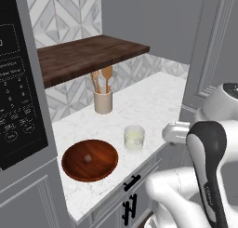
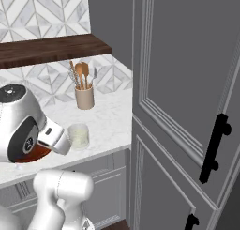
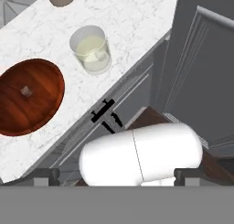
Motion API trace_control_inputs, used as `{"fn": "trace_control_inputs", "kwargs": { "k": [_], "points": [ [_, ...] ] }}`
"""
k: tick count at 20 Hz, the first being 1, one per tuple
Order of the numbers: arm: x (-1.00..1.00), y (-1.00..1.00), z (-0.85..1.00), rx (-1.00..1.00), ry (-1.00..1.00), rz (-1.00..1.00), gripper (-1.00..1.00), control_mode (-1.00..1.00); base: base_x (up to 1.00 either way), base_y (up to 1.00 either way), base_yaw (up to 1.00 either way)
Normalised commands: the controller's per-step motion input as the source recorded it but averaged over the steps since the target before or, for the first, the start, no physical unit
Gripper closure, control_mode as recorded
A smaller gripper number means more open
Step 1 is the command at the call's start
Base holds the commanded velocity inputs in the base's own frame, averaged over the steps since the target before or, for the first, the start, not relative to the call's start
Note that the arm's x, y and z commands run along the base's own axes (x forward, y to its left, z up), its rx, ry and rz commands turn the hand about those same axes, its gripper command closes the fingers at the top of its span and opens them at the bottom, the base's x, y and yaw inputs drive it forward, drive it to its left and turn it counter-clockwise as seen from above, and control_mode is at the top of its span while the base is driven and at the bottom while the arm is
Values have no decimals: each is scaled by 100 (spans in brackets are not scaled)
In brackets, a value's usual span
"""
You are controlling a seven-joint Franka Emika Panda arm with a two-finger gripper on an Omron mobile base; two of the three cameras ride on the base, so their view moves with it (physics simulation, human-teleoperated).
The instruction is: Grab a lemon wedge from the fridge and one ice cube from the ice bowl, and put them in the glass of lemonade.
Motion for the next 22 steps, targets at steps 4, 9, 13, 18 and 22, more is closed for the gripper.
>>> {"fn": "trace_control_inputs", "kwargs": {
  "k": [4,9,13,18,22],
  "points": [
    [0,0,0,0,0,0,-100,100,-100,-13,2],
    [0,0,0,0,0,0,-100,100,-100,-29,-27],
    [0,0,0,0,0,0,-100,100,-88,-17,-56],
    [0,0,0,0,0,0,-100,100,-77,-20,-59],
    [0,0,0,0,0,0,-100,100,-76,-17,-60]
  ]
}}
